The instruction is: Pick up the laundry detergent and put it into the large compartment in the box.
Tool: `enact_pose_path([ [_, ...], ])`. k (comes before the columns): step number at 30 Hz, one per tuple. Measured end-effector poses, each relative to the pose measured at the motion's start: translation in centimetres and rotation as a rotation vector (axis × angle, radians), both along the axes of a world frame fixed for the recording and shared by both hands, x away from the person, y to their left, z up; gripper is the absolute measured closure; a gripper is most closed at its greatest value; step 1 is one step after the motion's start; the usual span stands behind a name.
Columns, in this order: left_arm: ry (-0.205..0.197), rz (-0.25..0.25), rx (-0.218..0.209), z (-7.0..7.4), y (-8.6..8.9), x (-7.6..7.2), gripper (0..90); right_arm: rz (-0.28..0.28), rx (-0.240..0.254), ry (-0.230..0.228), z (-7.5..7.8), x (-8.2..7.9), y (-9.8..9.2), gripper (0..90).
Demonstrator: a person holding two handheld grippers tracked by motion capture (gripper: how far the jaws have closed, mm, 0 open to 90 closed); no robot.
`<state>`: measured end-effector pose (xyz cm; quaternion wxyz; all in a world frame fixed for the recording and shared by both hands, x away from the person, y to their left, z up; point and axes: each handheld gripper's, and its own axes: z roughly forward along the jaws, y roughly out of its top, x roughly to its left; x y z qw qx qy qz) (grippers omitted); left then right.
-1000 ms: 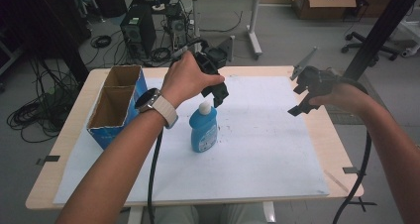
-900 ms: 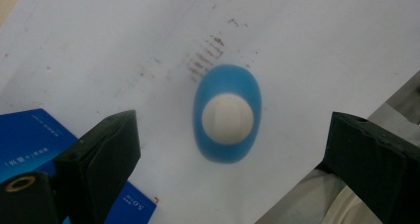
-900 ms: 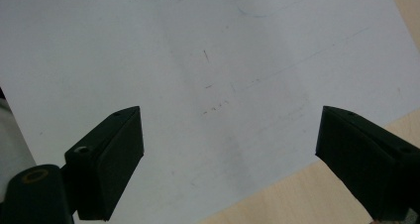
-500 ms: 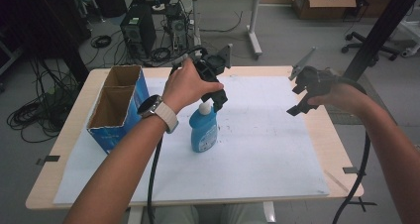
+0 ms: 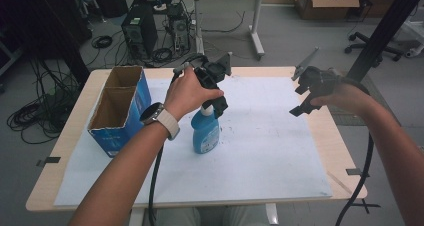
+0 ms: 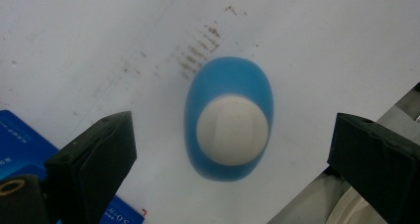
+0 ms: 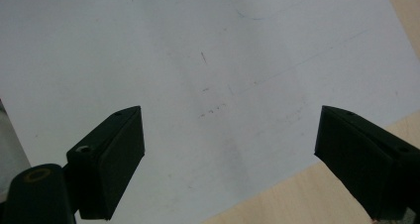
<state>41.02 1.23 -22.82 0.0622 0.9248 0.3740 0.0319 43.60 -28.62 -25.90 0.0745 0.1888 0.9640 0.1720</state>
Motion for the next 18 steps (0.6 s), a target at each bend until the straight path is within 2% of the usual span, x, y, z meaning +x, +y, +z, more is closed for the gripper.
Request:
enact_pose_path([
  [10, 0.009, 0.006, -0.004, -2.0, -0.1, 0.0, 4.9, 0.002, 0.0, 0.001, -0.1, 0.0, 0.2, 11.9],
  [18, 0.009, 0.013, -0.01, -2.9, 0.0, 0.0, 4.9, 0.003, 0.0, 0.002, -0.1, 0.1, 0.3, 11.9],
])
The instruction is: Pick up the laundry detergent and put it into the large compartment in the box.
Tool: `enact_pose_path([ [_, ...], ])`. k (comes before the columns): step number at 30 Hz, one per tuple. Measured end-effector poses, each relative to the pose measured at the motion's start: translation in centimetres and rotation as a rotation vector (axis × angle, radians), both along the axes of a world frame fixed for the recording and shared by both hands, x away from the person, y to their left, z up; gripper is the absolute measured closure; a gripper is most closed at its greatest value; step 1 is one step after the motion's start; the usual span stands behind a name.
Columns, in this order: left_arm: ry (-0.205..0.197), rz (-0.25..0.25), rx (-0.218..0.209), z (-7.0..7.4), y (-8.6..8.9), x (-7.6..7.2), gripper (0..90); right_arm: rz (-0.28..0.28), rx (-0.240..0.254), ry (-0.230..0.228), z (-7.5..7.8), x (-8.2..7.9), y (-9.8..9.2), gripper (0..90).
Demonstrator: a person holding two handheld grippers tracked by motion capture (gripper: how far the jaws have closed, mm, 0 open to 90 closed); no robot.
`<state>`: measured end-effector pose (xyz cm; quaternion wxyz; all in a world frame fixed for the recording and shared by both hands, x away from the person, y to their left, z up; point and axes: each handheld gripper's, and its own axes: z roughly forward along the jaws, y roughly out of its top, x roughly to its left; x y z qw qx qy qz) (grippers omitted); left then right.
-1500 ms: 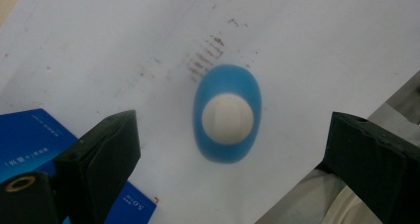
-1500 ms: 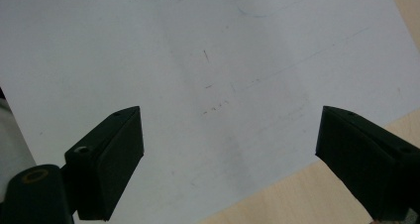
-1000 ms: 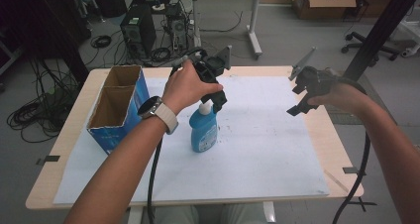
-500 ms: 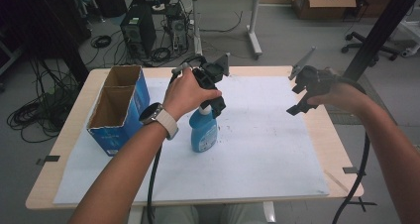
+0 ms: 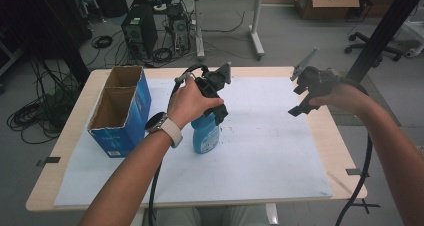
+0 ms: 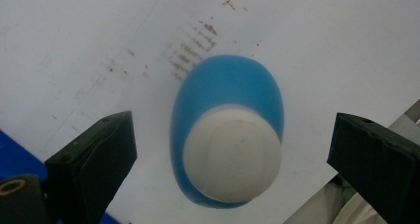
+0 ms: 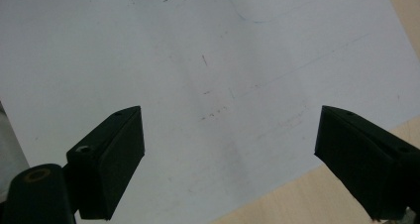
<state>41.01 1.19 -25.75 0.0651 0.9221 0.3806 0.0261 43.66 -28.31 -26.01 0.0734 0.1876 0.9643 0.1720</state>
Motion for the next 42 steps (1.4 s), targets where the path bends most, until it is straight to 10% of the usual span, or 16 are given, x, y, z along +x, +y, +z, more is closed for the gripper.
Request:
enact_pose_path([
  [42, 0.014, 0.018, 0.023, -3.2, 0.3, 0.3, 18.6, 0.012, -0.011, 0.005, -0.3, 0.2, 0.3, 11.8],
])
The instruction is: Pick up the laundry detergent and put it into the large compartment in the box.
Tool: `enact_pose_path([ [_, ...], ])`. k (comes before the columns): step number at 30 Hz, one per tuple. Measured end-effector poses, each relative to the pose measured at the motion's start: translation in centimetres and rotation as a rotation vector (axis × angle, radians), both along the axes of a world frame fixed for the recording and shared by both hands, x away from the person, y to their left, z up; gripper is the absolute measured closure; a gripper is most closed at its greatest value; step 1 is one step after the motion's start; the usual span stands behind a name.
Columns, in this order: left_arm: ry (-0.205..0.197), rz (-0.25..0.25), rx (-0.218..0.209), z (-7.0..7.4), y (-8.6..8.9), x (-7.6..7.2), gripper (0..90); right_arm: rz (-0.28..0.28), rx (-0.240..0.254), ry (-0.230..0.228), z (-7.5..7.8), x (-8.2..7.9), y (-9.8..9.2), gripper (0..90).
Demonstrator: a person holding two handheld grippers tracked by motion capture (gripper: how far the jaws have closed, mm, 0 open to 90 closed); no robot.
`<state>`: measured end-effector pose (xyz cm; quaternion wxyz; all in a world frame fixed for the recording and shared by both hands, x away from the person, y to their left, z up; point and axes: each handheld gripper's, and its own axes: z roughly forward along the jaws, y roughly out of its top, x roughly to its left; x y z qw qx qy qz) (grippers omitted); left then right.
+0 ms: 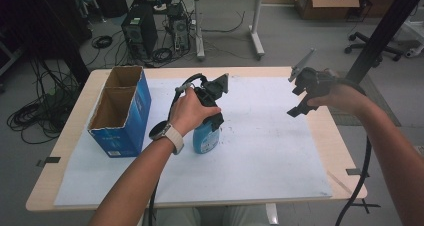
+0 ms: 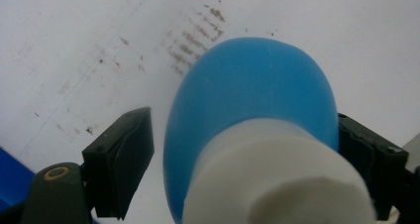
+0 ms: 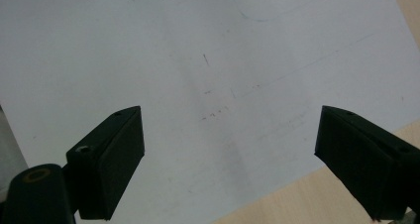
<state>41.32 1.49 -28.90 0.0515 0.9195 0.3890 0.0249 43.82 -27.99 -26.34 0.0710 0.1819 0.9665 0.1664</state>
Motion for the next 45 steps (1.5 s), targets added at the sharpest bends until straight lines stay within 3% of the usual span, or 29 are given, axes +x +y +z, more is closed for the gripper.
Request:
enact_pose_path([
  [19, -0.004, 0.004, -0.015, 0.0, 0.2, 0.1, 28.7, -0.002, 0.008, 0.006, -0.2, -0.1, -0.1, 11.9],
  [24, -0.01, -0.002, -0.026, 0.1, 0.1, 0.0, 35.9, -0.006, 0.013, 0.007, -0.3, -0.1, -0.3, 11.9],
  [34, -0.01, -0.007, -0.026, 0.2, 0.1, -0.1, 36.4, -0.01, 0.014, 0.005, -0.2, -0.2, -0.5, 12.0],
  [37, -0.029, 0.0, -0.036, 0.3, 0.3, -0.1, 36.7, -0.01, 0.016, 0.004, -0.2, -0.2, -0.5, 12.1],
  [41, -0.049, 0.006, -0.011, 1.0, 0.1, -0.4, 37.0, -0.012, 0.016, 0.006, -0.2, -0.2, -0.7, 12.3],
  [45, -0.054, 0.042, -0.024, 3.3, 0.5, -0.4, 37.0, -0.017, 0.014, 0.006, -0.2, -0.2, -0.9, 12.3],
])
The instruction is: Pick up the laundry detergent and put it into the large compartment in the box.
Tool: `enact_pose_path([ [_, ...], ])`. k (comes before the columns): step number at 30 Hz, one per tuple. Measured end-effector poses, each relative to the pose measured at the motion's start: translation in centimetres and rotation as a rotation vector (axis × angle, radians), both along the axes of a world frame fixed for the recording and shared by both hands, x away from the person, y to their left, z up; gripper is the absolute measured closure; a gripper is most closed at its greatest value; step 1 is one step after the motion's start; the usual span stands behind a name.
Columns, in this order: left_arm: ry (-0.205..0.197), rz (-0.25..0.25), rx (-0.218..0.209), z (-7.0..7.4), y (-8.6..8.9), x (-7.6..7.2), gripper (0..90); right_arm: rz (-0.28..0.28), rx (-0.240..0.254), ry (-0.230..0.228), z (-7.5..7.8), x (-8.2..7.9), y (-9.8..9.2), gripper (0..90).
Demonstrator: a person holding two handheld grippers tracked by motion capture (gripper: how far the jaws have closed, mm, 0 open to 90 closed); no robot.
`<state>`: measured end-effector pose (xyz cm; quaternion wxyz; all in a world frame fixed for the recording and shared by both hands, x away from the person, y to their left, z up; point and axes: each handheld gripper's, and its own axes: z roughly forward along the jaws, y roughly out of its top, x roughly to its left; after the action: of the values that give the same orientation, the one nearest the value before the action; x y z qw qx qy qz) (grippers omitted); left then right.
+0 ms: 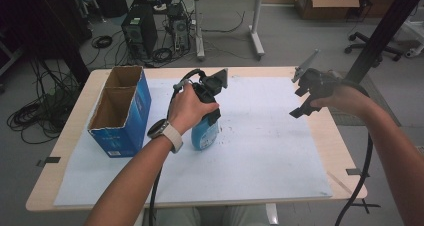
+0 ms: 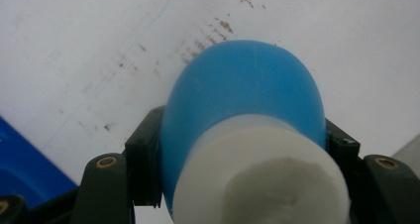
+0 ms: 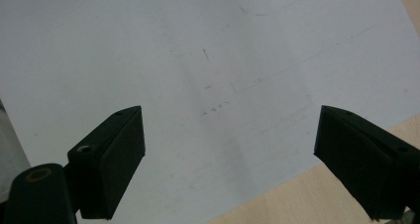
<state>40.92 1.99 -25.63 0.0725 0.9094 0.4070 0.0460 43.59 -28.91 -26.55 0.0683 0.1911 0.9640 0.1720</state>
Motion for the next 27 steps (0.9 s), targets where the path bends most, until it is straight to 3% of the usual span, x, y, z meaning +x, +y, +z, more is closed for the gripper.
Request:
enact_pose_path([
  [1, 0.004, 0.009, -0.006, 0.8, 0.2, 0.0, 37.1, -0.001, -0.001, 0.0, 0.0, 0.0, 0.0, 12.3],
  [2, 0.004, 0.051, -0.02, 2.8, 0.7, 0.1, 37.0, -0.001, 0.002, -0.001, 0.0, 0.0, -0.1, 12.3],
  [4, 0.005, 0.062, -0.019, 3.6, 0.8, 0.0, 37.1, -0.002, 0.003, -0.003, 0.1, -0.1, -0.2, 12.6],
  [9, -0.015, 0.122, -0.01, 8.7, 2.0, -0.1, 37.1, -0.005, 0.007, -0.007, 0.4, -0.1, -0.3, 12.6],
  [13, -0.031, 0.18, -0.03, 12.4, 3.5, 0.0, 37.1, -0.001, 0.003, -0.006, 0.3, -0.1, -0.1, 12.6],
  [14, -0.037, 0.216, -0.042, 14.0, 4.4, -0.1, 37.2, 0.0, 0.003, -0.006, 0.3, -0.1, 0.0, 12.6],
  [15, -0.037, 0.216, -0.042, 14.0, 4.4, -0.1, 37.2, 0.0, 0.003, -0.006, 0.3, -0.1, 0.0, 12.6],
  [22, -0.061, 0.323, -0.04, 18.9, 7.6, 0.0, 37.2, 0.0, 0.004, -0.001, 0.1, 0.1, 0.1, 12.6],
  [27, -0.071, 0.41, 0.01, 21.1, 9.7, 0.3, 37.3, 0.005, 0.004, 0.002, 0.1, 0.2, 0.5, 12.6],
])
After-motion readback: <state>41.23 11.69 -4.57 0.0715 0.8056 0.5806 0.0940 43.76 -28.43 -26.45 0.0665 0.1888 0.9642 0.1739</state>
